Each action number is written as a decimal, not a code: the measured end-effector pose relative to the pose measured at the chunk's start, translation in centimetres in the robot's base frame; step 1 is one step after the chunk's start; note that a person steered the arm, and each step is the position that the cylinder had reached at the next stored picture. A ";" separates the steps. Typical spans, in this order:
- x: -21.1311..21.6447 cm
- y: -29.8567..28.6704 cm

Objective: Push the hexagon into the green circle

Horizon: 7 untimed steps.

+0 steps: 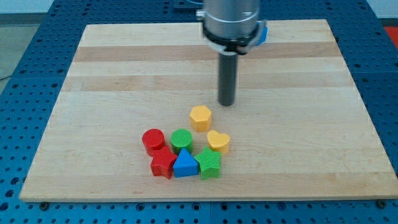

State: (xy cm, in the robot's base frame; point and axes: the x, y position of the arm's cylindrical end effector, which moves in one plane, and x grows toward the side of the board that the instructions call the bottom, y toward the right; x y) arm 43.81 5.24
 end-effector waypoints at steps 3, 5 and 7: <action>4.1 -4.2; 1.5 -6.6; 4.6 -8.6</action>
